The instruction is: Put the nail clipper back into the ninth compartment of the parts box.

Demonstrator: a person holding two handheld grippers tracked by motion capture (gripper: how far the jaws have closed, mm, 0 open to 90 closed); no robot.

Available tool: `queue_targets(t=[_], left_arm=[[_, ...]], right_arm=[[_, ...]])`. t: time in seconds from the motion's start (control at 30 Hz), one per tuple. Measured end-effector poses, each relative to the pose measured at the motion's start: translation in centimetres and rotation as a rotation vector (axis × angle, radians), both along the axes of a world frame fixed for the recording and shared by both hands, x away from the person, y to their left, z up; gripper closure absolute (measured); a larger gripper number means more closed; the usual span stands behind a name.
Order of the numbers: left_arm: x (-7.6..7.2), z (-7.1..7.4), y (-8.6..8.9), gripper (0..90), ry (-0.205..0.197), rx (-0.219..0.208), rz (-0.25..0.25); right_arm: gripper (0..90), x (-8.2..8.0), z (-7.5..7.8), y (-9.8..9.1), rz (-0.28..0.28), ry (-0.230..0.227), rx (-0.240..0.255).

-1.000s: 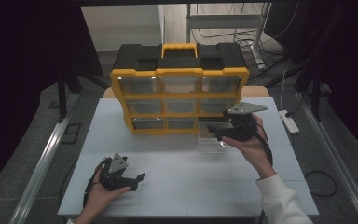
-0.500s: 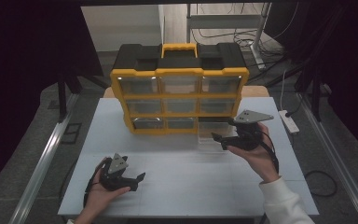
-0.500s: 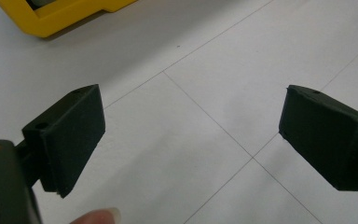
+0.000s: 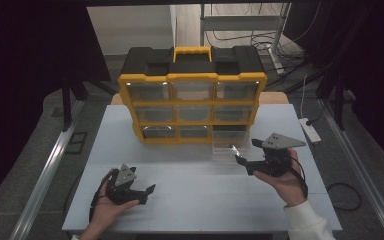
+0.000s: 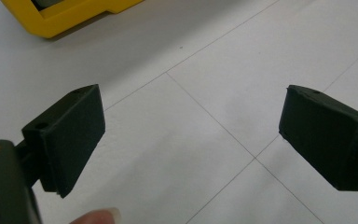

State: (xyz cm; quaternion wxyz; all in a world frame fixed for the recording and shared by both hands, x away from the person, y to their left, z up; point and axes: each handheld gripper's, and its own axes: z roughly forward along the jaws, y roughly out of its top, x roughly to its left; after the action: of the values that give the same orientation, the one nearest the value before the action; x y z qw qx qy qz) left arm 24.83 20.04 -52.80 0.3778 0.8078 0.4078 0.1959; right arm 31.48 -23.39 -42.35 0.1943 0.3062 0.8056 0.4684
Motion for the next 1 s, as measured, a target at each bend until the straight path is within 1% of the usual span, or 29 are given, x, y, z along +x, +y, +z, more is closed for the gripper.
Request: queue_targets(t=[0.13,0.27,0.37,0.43,0.5,0.53,0.63,0.73,0.8,0.9,1.0], left_arm=[[0.0,0.0,0.1,7.6,-0.001,0.003,-0.001],[0.0,0.0,0.0,7.6,-0.002,0.0,-0.003],[-0.1,0.1,-0.1,7.5,-0.012,-0.002,-0.008],[-0.2,0.1,-0.1,7.4,-0.012,-0.004,-0.007],[-0.1,0.1,-0.1,7.4,-0.01,-0.001,-0.008],[-0.1,0.1,-0.1,7.4,-0.009,0.0,-0.005],[0.0,0.0,-0.1,7.4,-0.007,0.002,-0.004],[0.0,0.0,-0.1,7.4,-0.006,0.004,-0.003],[-0.1,0.0,-0.1,7.4,-0.009,0.003,-0.002],[0.0,0.0,-0.1,7.4,-0.007,0.003,-0.001],[0.0,0.0,-0.1,7.4,-0.006,0.005,-0.003]], right_arm=[[17.9,-1.1,-1.6,-1.0,-0.004,0.019,-0.018],[16.8,-2.0,-3.5,-2.7,-0.03,0.052,-0.004],[17.1,-2.4,-4.9,-4.0,-0.062,0.069,-0.011],[17.1,-2.6,-5.7,-4.9,-0.079,0.087,-0.004],[17.2,-2.7,-5.9,-5.1,-0.088,0.087,-0.009],[17.4,-3.0,-6.4,-5.9,-0.105,0.085,-0.032],[17.5,-3.2,-6.6,-6.3,-0.108,0.086,-0.03],[17.5,-3.3,-7.3,-7.0,-0.126,0.101,-0.039],[17.6,-3.3,-7.4,-7.0,-0.122,0.1,-0.038],[17.7,-3.3,-7.3,-6.8,-0.102,0.1,-0.019],[17.6,-3.3,-7.3,-6.7,-0.097,0.097,-0.024]])
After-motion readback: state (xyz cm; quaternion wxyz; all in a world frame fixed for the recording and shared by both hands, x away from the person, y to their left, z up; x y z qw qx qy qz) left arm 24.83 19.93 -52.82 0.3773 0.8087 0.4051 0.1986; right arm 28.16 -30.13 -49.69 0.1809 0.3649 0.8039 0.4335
